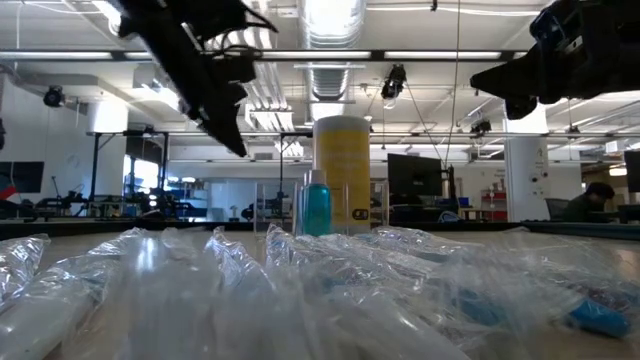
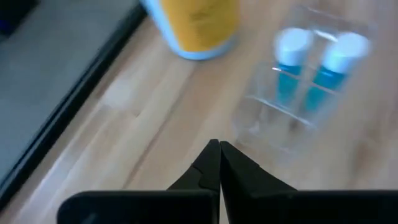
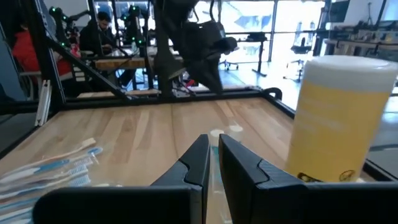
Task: Pick & Place toothbrushing station
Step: Put the blue mouthwash bottle into the transparent organizer
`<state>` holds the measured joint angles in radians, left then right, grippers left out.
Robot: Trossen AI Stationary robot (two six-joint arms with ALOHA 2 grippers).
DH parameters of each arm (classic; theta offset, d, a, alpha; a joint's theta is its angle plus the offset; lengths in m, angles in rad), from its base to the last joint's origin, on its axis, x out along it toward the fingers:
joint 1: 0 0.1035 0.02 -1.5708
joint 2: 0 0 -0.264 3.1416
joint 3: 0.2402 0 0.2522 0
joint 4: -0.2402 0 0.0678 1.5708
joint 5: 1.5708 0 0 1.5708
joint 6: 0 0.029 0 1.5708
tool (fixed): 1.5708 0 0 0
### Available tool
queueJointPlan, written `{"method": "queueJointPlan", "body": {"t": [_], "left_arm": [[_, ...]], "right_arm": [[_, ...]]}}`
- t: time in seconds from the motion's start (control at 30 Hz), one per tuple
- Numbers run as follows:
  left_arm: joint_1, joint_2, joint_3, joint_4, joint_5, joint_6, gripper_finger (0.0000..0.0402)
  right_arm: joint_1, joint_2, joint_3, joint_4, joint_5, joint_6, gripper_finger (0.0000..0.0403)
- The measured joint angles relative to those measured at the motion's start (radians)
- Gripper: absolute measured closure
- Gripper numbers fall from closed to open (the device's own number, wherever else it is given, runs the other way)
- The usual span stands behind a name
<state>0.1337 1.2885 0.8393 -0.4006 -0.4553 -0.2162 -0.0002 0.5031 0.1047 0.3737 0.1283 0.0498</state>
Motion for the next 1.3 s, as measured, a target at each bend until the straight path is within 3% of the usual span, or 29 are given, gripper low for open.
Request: {"method": "queueJointPlan", "body": {"t": [0.27, 0.5, 0.87, 1.3], "left_arm": [[0.002, -0.060, -0.296, 0.359, -0.067, -0.157, 0.0399], [0.002, -0.027, -0.433, 0.599, -0.071, -0.243, 0.0400], [0.000, 0.009, -0.444, 0.669, -0.062, -0.255, 0.0400], [-0.010, 0.073, -0.399, 0.681, -0.032, -0.264, 0.0401]], "right_arm": [[-0.001, 0.285, 0.036, 0.234, -0.051, -0.001, 0.0394], [-0.001, 0.559, 0.098, 0.382, -0.053, 0.016, 0.0394], [-0.004, 0.917, 0.293, 0.386, -0.112, 0.007, 0.0395], [-0.051, 1.063, 0.400, 0.215, -0.102, 0.120, 0.0395]]}}
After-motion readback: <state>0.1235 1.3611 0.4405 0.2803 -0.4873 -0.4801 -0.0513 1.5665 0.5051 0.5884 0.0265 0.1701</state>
